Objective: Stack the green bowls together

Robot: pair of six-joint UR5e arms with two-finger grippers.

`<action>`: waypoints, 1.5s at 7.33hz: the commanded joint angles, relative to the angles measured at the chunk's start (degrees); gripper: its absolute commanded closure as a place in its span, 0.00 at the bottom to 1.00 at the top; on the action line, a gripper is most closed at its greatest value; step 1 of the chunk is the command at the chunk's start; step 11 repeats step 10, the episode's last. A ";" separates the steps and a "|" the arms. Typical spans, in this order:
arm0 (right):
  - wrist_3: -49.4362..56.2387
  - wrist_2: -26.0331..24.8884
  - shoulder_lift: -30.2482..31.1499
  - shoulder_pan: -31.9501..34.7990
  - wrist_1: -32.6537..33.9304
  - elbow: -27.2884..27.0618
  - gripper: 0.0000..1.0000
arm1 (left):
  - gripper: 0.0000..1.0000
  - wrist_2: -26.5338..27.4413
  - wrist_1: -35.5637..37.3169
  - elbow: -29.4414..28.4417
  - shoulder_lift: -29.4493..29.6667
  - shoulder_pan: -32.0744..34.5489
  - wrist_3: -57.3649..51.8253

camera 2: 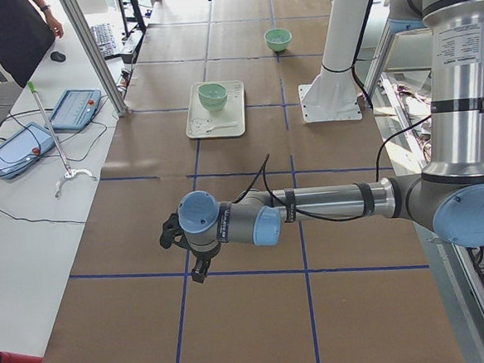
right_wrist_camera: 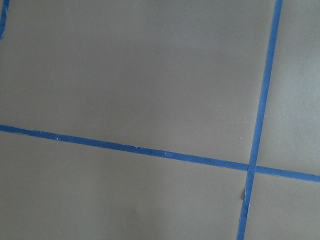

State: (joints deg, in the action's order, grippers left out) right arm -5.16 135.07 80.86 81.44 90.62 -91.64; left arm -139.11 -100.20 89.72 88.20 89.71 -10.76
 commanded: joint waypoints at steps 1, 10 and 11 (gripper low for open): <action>-0.11 0.10 0.09 -0.05 -0.18 1.19 0.00 | 0.00 0.15 0.97 0.81 -0.32 -0.06 -0.05; -0.03 0.19 1.67 -0.14 -0.36 1.20 0.00 | 0.00 0.50 0.88 1.69 0.39 -0.15 0.03; -0.03 0.19 1.67 -0.14 -0.36 1.20 0.00 | 0.00 0.50 0.88 1.69 0.39 -0.15 0.03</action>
